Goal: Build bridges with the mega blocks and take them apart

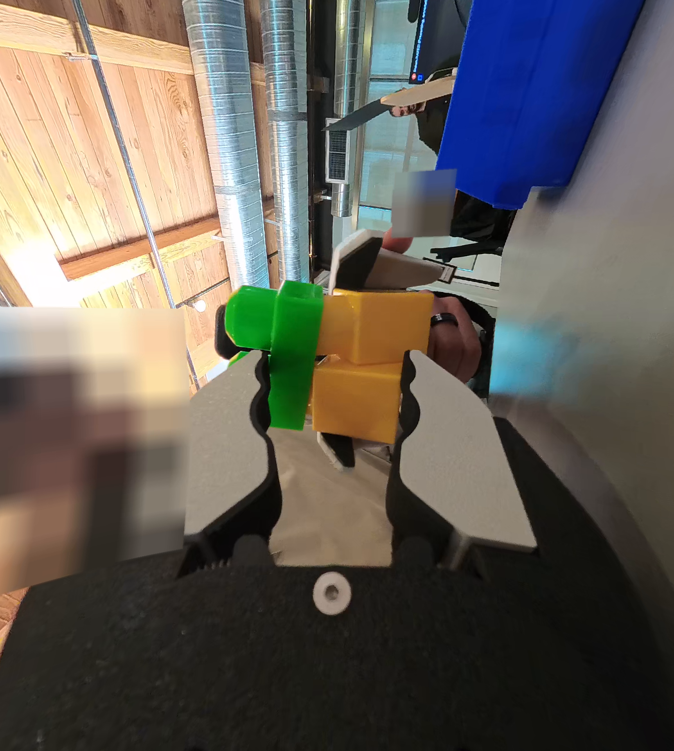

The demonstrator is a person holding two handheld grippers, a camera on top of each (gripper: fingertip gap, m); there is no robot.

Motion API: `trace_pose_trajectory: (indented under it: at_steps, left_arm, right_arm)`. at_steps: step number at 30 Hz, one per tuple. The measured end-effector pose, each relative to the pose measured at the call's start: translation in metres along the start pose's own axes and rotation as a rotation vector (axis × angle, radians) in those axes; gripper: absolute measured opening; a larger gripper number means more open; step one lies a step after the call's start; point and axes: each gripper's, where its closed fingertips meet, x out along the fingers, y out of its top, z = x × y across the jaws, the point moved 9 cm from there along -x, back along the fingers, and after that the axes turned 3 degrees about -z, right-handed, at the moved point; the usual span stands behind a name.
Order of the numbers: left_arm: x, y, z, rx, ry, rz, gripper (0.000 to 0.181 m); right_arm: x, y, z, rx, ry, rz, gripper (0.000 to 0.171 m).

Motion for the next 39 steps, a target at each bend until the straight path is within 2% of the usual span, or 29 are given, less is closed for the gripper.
trace_pose_trajectory:
  at_steps: [8,17,39]
  left_arm:
    - [0.003,-0.007,-0.001,-0.006,-0.01,-0.035,0.088]
    - [-0.005,0.0,0.0,0.043,0.015,0.052,0.084]
    - [-0.013,-0.004,-0.002,0.057,0.063,0.113,0.082]
  right_arm:
    - [-0.003,0.001,0.001,0.005,-0.029,0.012,0.062]
    - [0.003,0.0,-0.007,0.007,-0.007,0.0,0.062]
    - [0.01,0.002,-0.002,0.073,0.016,-0.019,0.067]
